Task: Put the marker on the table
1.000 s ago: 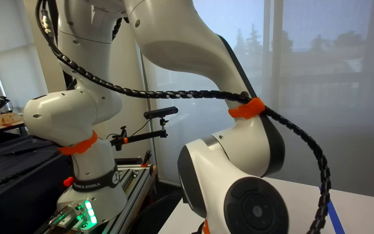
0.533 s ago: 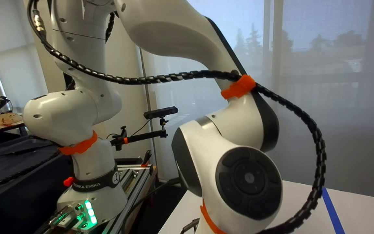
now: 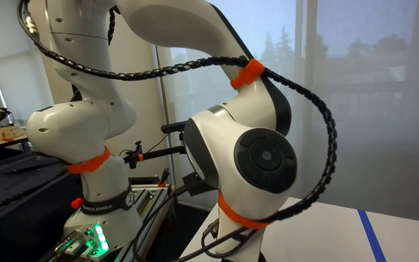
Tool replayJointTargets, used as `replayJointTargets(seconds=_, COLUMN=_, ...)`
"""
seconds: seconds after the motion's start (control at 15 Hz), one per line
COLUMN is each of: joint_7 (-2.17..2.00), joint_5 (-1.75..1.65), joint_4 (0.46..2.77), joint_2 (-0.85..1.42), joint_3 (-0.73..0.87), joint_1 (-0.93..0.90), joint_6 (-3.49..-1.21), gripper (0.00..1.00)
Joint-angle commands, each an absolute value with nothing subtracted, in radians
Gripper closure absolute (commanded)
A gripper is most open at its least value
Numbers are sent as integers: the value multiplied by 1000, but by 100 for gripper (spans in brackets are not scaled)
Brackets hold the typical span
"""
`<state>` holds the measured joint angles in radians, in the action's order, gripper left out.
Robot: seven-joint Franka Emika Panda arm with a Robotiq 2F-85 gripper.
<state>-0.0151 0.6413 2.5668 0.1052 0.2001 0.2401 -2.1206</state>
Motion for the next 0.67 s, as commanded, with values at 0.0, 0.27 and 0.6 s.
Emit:
replayJointTargets(seconds=0.0, joint_7=122, joint_5=632, joint_4=2668, joint_2=32, joint_3=165, joint_1=199, joint_6=-2158, gripper=95)
replayJointTargets(seconds=0.27, joint_7=283, joint_5=638, joint_4=2717, joint_2=34, joint_3=119, joint_1=157, joint_6=-2234, gripper=95)
replayJointTargets(seconds=0.6, joint_7=377, joint_5=744, joint_4=2699, joint_2=41, joint_3=88, joint_1=138, joint_6=-2305, gripper=95)
